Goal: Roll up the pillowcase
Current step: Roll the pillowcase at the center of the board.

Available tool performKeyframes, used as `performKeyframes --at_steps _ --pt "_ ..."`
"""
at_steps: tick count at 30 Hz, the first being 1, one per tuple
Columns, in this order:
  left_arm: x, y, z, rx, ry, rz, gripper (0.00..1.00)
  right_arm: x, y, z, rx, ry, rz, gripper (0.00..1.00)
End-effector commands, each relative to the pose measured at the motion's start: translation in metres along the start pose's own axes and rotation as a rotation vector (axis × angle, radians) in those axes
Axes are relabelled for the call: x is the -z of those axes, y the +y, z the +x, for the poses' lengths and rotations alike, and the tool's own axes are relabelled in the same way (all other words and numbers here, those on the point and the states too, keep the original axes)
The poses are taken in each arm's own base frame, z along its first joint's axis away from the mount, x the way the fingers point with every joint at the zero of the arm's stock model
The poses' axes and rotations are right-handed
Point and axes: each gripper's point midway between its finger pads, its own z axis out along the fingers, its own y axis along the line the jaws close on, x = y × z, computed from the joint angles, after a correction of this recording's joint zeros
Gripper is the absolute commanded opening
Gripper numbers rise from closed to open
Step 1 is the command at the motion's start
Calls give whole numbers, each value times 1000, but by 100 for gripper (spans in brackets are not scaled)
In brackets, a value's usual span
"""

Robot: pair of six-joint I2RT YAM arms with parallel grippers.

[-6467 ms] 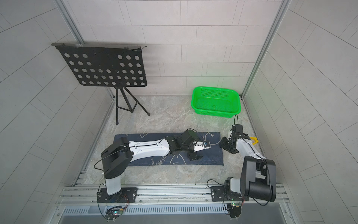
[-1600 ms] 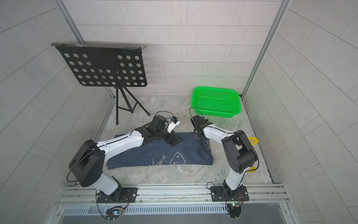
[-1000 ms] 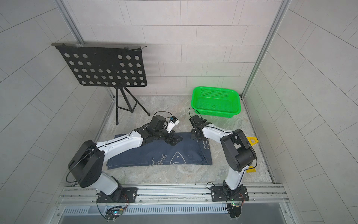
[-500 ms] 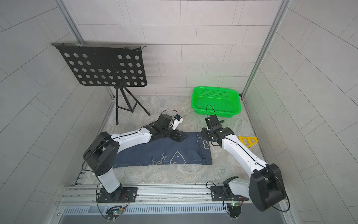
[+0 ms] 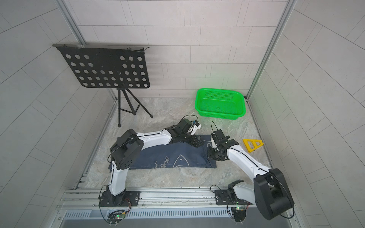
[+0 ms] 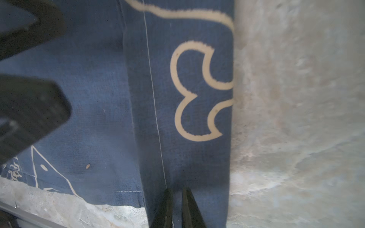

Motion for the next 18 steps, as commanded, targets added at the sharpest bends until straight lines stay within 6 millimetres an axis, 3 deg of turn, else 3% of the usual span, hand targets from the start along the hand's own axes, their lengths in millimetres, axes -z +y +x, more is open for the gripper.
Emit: performKeyframes --at_steps 1,10,13,18 --pt "-6 0 -7 29 -4 8 80 -15 9 12 31 50 -73 15" --pt "-17 8 -1 69 10 -16 74 -38 31 1 11 -22 -186 14" --pt "-16 8 0 47 20 -45 72 -32 29 -1 8 -41 -175 14" --pt "-15 24 1 -16 43 -180 65 0 16 -11 -43 -123 -170 19"
